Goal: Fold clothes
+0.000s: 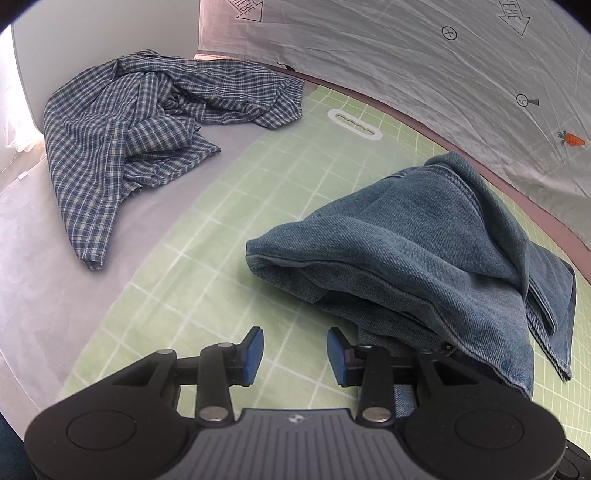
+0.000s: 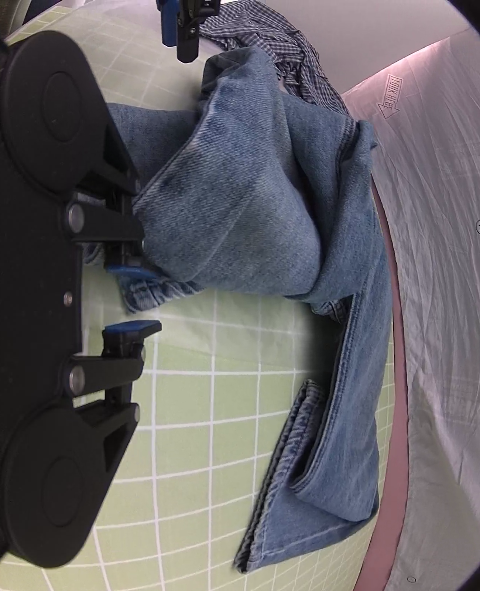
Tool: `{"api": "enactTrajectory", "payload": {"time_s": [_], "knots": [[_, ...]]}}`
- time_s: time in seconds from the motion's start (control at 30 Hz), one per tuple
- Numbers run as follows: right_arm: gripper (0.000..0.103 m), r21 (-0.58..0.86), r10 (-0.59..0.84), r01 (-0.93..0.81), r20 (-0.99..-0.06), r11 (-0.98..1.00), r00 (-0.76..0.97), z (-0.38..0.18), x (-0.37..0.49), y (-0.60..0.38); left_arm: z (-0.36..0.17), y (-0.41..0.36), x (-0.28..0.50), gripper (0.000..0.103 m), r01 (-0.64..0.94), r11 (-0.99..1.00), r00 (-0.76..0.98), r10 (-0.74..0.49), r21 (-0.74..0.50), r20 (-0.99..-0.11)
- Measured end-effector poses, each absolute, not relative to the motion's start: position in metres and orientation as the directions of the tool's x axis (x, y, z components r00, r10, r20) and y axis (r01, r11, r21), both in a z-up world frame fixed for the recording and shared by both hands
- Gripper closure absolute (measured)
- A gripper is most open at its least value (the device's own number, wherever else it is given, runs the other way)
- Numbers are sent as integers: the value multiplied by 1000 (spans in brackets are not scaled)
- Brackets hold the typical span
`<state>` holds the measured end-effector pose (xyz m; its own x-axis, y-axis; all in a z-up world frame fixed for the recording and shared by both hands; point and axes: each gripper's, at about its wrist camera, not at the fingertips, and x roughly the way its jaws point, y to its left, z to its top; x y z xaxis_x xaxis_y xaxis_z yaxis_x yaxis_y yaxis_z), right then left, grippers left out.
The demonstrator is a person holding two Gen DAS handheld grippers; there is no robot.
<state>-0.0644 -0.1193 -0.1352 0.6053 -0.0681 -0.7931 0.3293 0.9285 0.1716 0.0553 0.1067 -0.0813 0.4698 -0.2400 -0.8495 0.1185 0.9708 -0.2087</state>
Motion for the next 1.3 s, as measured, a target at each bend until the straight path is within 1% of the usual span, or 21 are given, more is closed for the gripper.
{"api": "enactTrajectory", "payload": {"time_s": [0.07, 0.13, 0.2, 0.27, 0.43, 0.47, 0.63, 0.73, 0.87, 1.03, 1.07, 1.1, 1.23, 1.27, 1.3], "knots": [[73, 169, -57, 309, -793, 936, 607, -139, -61, -116, -80, 106, 54, 60, 128, 970, 473, -242, -206, -847], [77, 150, -53, 276, -789, 949, 613, -140, -58, -114, -80, 106, 54, 58, 126, 972, 475, -236, -200, -848], [88, 104, -64, 234, -786, 967, 615, -139, -57, -110, -80, 108, 54, 58, 116, 973, 475, -231, -200, -849], [91, 78, -82, 224, -776, 971, 625, -134, -60, -109, -81, 109, 55, 58, 106, 973, 473, -231, -205, -850], [93, 13, -181, 274, -721, 962, 669, -111, -74, -120, -83, 104, 54, 58, 105, 973, 471, -229, -204, -852], [97, -8, -210, 289, -706, 957, 676, -105, -77, -123, -83, 103, 53, 58, 106, 973, 469, -230, -204, -853], [97, -94, -328, 348, -623, 933, 710, -78, -90, -137, -86, 93, 49, 58, 97, 972, 459, -233, -212, -857], [97, -117, -354, 357, -587, 927, 728, -65, -100, -144, -90, 84, 45, 58, 90, 971, 447, -240, -223, -862], [97, -65, -312, 345, -605, 936, 733, -61, -108, -161, -100, 66, 39, 55, 80, 969, 419, -245, -234, -874], [97, 53, -218, 345, -685, 937, 696, -82, -113, -188, -104, 57, 36, 53, 26, 970, 404, -233, -243, -885], [97, 78, -199, 348, -694, 934, 692, -85, -112, -192, -104, 57, 37, 51, 13, 970, 406, -228, -244, -885], [97, 96, -187, 349, -699, 932, 690, -88, -112, -196, -105, 57, 37, 49, 6, 971, 407, -222, -241, -886], [96, 129, -147, 346, -730, 929, 667, -100, -105, -201, -109, 60, 42, 48, -15, 971, 402, -214, -240, -890], [95, 144, -135, 351, -739, 925, 660, -103, -104, -203, -110, 61, 45, 48, -19, 971, 401, -210, -237, -892], [92, 159, -126, 359, -747, 920, 653, -108, -102, -204, -111, 62, 48, 48, -22, 972, 399, -206, -234, -893]]}}
